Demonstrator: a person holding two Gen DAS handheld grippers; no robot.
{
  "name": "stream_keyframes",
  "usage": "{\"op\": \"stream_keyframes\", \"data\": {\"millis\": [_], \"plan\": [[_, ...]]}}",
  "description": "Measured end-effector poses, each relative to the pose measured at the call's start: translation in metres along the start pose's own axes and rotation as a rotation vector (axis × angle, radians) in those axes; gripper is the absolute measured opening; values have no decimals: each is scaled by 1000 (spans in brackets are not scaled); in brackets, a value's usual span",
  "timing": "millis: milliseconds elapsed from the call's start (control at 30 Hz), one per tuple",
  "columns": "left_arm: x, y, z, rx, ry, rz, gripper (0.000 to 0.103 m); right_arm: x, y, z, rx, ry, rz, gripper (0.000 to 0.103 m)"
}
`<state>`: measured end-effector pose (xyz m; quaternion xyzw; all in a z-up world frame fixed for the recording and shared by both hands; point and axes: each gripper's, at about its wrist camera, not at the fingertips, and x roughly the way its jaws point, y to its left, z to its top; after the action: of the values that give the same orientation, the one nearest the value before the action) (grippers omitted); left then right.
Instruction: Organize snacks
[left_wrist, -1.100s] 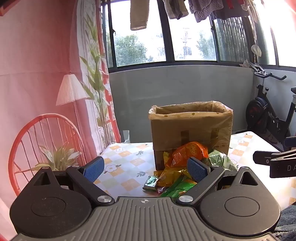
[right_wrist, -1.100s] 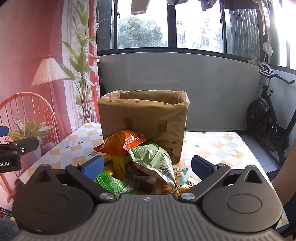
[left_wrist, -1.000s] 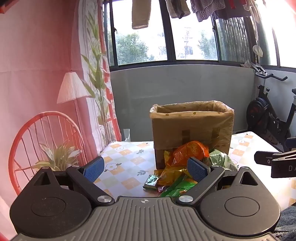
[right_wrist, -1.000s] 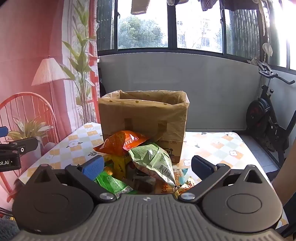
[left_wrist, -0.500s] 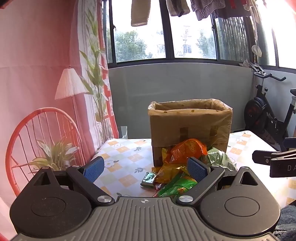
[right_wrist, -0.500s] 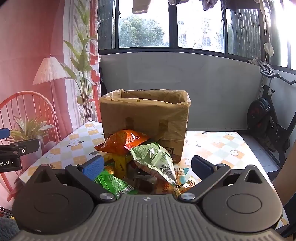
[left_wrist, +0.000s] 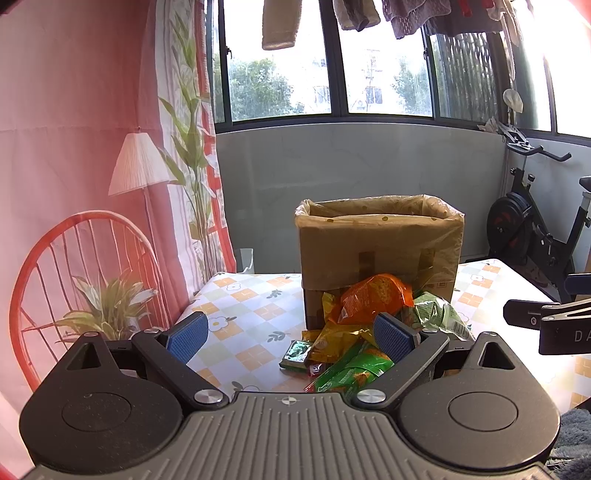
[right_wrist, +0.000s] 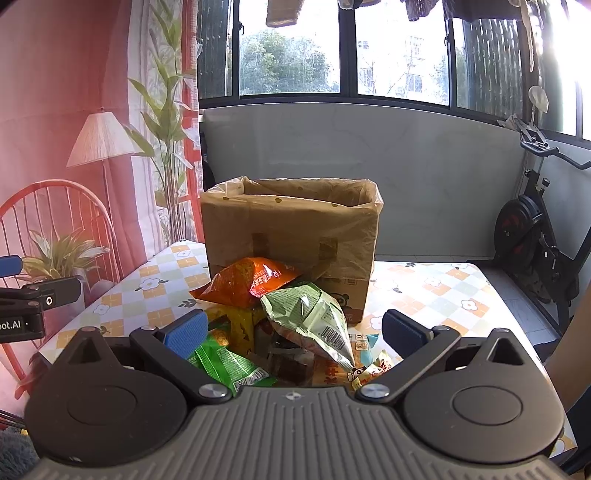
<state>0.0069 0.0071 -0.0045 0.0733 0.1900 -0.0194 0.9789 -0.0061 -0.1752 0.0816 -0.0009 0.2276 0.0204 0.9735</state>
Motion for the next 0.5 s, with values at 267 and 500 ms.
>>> {"op": "stream_keyframes", "data": {"millis": [267, 500], "plan": [[0, 1, -2, -7, 2, -2, 97, 0, 0, 0, 0, -1, -1, 102], [-1, 0, -2, -8, 2, -1, 97, 1, 1, -1, -2, 2, 0, 102]]}}
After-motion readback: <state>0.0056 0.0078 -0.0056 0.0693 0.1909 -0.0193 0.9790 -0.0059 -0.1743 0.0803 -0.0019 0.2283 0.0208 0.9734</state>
